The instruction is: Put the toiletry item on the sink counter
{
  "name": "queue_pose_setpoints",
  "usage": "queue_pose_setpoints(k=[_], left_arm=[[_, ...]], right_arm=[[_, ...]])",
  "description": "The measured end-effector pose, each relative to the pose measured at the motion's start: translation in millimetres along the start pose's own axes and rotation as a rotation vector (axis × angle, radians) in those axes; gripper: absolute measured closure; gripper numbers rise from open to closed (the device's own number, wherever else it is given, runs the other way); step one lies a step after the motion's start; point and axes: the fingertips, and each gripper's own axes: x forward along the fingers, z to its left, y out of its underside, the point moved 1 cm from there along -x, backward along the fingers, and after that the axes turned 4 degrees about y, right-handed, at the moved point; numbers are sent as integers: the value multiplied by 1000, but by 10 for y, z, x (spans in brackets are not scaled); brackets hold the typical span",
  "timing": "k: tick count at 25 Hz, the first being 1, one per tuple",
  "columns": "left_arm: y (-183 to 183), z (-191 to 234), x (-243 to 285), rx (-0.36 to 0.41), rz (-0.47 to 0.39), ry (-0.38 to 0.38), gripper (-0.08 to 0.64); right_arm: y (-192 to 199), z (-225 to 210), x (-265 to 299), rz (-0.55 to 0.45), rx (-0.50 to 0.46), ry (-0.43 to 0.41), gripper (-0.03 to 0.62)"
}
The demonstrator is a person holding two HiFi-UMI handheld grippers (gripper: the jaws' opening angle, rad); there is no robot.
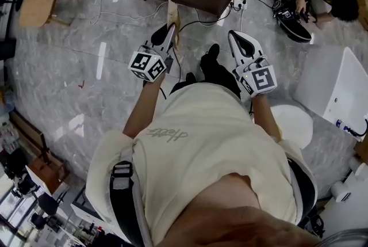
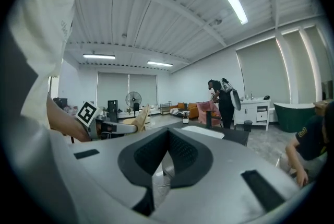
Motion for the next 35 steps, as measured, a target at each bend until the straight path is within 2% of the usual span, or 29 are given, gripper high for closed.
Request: queue_pose_setpoints(k=[7, 10, 13, 17, 21, 25, 30, 35], left_arm=[[-494, -59, 1112, 45, -55, 36, 524], [-693, -89, 1463, 76, -58, 22, 524], [-817, -54, 1641, 87, -56, 4, 525], [-810, 75, 1736, 55, -23, -19, 525], [-791, 303, 1881, 14, -1, -56, 524], [-713, 562, 2094, -4, 27, -59, 525], [-680, 780, 2541, -27, 27, 11, 525], [-941, 1106, 3127, -16, 21, 100, 524]], right_arm=[[11, -1112, 226, -40, 40, 25, 598], [-115, -1469, 386, -71, 41, 18, 598], [-181, -1619, 536, -93, 40, -16, 598], [-94, -1742, 624, -75, 68, -32, 598], [75, -1980, 737, -33, 116, -14, 598], [77, -2160, 931, -23, 117, 10, 598], [68, -2327, 1175, 7, 95, 53, 598], [-228, -2607, 1650, -4, 77, 99, 598]])
